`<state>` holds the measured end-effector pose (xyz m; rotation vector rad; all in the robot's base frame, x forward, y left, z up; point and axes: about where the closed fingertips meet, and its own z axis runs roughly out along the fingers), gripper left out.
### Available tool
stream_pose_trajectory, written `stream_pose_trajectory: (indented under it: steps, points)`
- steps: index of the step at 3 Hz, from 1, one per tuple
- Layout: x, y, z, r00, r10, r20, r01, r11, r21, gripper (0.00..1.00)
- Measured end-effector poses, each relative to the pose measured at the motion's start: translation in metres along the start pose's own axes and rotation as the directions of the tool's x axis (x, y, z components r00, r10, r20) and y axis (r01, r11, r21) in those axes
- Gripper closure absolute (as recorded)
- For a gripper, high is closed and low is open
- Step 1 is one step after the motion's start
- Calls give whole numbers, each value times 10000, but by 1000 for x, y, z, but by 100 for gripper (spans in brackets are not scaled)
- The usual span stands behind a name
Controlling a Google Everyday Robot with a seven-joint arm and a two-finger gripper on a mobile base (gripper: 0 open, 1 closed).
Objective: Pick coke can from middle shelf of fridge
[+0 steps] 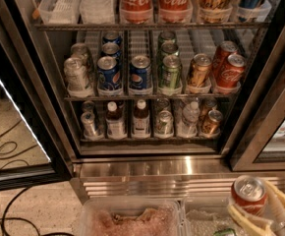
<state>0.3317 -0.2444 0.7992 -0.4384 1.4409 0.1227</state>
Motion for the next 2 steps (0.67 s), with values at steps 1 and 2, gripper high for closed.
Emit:
stream_pose_trajectory:
  steps: [1,2]
  points:
    - [-14,16,1,9994,-46,344,67,9980,-630,100]
    - [-14,16,1,9994,-46,346,68,9980,-630,100]
